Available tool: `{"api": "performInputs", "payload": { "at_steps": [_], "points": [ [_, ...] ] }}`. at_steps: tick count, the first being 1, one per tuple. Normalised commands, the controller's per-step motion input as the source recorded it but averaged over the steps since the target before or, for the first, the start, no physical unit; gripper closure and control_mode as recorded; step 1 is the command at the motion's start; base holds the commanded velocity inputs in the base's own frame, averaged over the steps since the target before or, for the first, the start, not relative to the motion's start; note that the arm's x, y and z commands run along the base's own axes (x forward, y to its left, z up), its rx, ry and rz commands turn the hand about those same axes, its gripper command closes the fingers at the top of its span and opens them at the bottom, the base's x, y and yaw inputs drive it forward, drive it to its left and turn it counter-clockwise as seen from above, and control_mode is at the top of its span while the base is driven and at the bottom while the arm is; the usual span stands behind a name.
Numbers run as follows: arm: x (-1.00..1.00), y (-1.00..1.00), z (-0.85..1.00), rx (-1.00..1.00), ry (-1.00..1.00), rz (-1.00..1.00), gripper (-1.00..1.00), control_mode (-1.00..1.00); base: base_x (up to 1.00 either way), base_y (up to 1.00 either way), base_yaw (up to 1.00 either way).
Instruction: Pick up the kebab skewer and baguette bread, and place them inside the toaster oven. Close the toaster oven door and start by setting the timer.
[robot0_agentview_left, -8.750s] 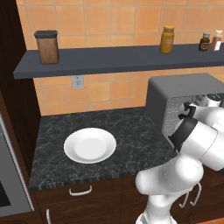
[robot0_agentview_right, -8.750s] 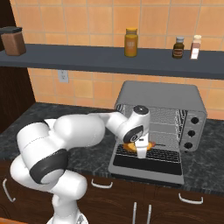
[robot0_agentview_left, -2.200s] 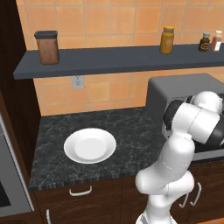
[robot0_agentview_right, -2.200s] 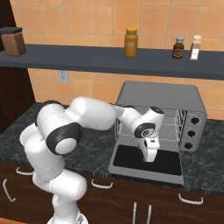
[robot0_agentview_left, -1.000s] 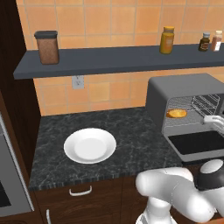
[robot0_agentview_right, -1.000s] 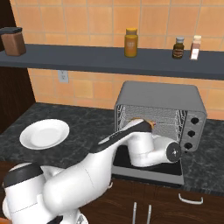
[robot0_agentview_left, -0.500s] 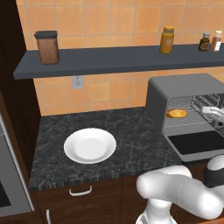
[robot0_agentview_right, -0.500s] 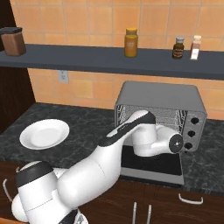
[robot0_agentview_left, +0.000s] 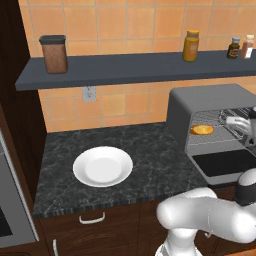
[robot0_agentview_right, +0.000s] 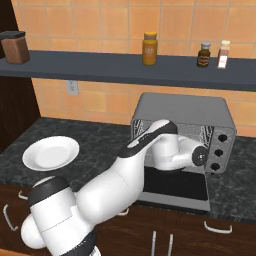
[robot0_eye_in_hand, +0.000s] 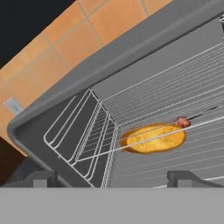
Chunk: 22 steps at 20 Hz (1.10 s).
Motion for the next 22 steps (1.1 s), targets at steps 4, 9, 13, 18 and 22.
{"api": "performInputs", "payload": {
  "at_steps": [4, 9, 13, 18, 22],
  "points": [
    [0.32, -0.01, 0.00, 0.00, 0.00, -0.06, -1.00, -1.00, 0.00, 0.00, 0.00],
    [0.24, -0.03, 0.00, 0.00, 0.00, -0.05, -1.00, -1.00, 0.00, 0.00, 0.00],
    [0.12, -0.01, -0.09, 0.00, 0.00, -0.05, -1.00, -1.00, 0.00, 0.00, 0.00],
    [0.12, -0.04, -0.11, 0.00, 0.00, -0.05, -1.00, -1.00, 0.00, 0.00, 0.00],
    [0.26, -0.02, -0.08, 0.00, 0.00, -0.05, -1.00, -1.00, 0.00, 0.00, 0.00]
  ]
}}
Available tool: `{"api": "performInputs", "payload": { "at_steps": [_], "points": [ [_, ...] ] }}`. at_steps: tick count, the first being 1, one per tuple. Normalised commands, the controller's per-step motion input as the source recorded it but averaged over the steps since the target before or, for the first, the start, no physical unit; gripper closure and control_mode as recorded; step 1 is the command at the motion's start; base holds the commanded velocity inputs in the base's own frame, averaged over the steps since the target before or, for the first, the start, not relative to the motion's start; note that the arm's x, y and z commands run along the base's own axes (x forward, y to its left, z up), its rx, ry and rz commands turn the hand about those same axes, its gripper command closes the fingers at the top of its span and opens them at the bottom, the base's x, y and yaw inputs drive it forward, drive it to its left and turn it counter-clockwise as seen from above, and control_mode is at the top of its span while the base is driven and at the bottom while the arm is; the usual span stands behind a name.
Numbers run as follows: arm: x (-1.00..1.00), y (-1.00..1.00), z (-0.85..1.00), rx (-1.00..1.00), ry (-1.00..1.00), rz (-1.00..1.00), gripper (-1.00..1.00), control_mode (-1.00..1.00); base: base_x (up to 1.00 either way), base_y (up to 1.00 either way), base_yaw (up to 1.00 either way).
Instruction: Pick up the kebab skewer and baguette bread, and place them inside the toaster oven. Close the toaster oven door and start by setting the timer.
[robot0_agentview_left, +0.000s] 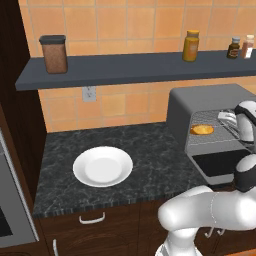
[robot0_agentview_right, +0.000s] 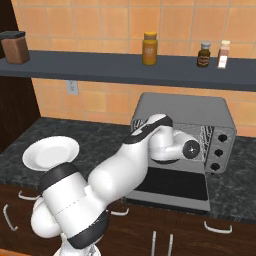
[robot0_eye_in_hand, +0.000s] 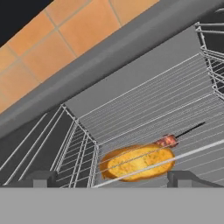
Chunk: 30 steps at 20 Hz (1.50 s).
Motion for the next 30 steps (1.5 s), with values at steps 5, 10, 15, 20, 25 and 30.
{"api": "performInputs", "payload": {
  "at_steps": [5, 10, 15, 20, 25, 30],
  "points": [
    [0.25, -0.01, -0.20, 0.00, 0.00, -0.06, -1.00, -1.00, 0.00, 0.00, 0.00],
    [0.16, -0.05, -0.26, 0.00, 0.00, -0.03, -1.00, -1.00, 0.00, 0.00, 0.00],
    [0.22, -0.07, -0.04, 0.00, 0.00, -0.03, -1.00, -1.00, 0.00, 0.00, 0.00],
    [0.03, -0.06, -0.01, 0.00, 0.00, -0.02, -1.00, -1.00, 0.00, 0.00, 0.00],
    [-0.32, -0.03, 0.00, 0.00, 0.00, 0.00, -1.00, -1.00, 0.00, 0.00, 0.00],
    [-0.44, 0.00, 0.00, 0.00, 0.00, 0.00, -1.00, -1.00, 0.00, 0.00, 0.00]
  ]
}}
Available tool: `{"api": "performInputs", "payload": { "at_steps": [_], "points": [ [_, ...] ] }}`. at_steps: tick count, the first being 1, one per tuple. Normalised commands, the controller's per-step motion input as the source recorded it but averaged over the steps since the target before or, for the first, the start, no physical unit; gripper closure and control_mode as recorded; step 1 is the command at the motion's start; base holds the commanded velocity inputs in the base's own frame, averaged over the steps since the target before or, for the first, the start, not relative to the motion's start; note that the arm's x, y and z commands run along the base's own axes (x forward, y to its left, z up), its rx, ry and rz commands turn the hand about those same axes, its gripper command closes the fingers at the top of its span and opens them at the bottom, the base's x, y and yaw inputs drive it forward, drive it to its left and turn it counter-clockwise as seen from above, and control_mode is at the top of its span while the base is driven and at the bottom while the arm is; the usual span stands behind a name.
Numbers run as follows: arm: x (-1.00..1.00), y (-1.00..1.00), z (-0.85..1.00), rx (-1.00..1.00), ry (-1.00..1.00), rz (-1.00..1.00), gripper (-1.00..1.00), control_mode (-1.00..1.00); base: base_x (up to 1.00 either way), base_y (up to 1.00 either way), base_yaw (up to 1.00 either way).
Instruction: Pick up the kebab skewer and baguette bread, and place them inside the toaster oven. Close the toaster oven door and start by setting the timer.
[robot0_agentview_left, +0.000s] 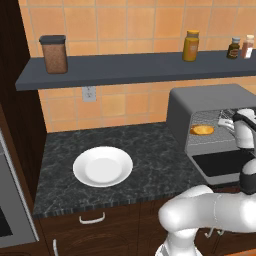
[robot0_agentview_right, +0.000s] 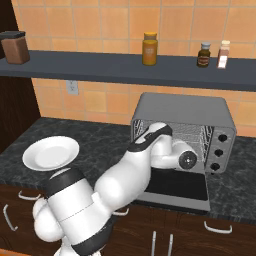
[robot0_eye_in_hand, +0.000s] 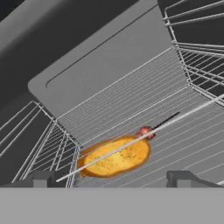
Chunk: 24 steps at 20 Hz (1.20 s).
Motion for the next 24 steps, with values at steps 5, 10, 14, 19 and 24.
{"api": "performInputs", "payload": {
  "at_steps": [5, 10, 14, 19, 24],
  "points": [
    [-0.55, 0.00, 0.00, 0.00, 0.00, 0.00, -1.00, -1.00, 0.00, 0.00, 0.00],
    [-0.48, 0.00, 0.00, 0.00, 0.09, 0.03, -1.00, -1.00, 0.00, 0.00, 0.00],
    [-0.72, 0.08, 0.00, -0.11, 0.14, 0.18, -1.00, -1.00, 0.00, 0.00, 0.00],
    [-0.77, 0.07, 0.00, -0.21, 0.20, 0.31, -1.00, -1.00, 0.00, 0.00, 0.00],
    [-0.64, 0.21, -0.10, -0.12, 0.35, 0.30, -1.00, -1.00, 0.00, 0.00, 0.00]
  ]
}}
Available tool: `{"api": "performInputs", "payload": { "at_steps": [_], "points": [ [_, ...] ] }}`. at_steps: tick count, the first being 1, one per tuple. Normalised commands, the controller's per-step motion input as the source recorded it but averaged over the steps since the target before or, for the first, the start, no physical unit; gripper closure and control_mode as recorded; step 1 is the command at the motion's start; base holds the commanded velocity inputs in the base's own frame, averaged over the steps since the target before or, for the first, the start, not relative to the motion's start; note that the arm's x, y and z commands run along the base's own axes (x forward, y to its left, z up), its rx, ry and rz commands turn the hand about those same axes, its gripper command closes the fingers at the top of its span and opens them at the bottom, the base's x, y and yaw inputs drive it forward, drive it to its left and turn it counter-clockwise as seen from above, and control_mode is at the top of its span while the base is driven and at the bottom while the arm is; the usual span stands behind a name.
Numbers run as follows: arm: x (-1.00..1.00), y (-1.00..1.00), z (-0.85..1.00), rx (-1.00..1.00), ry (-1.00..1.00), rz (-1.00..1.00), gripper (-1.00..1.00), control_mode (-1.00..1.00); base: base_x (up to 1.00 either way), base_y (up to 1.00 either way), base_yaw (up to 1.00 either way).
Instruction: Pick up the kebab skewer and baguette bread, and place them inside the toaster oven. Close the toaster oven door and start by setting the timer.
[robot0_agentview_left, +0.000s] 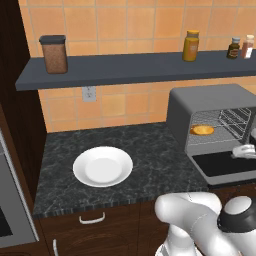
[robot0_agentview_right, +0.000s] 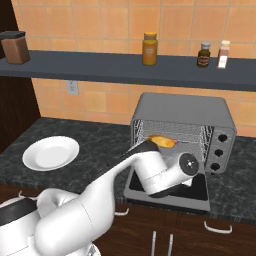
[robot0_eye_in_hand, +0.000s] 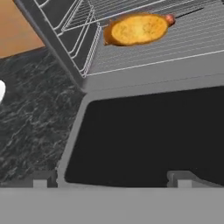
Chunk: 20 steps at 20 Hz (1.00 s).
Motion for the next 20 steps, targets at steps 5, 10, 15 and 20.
{"api": "performInputs", "payload": {
  "at_steps": [5, 10, 15, 20],
  "points": [
    [-0.47, 0.22, -0.45, -0.01, 0.46, 0.23, -1.00, -1.00, 0.00, 0.00, 0.00],
    [-0.12, 0.01, -0.49, -0.11, 0.44, 0.24, -1.00, -1.00, 0.00, 0.00, 0.00],
    [-0.55, 0.00, -0.55, -0.15, 0.25, 0.15, -1.00, -1.00, 0.00, 0.00, 0.00],
    [0.13, 0.00, -0.60, -0.05, 0.10, -0.01, -1.00, -1.00, 0.00, 0.00, 0.00]
  ]
}}
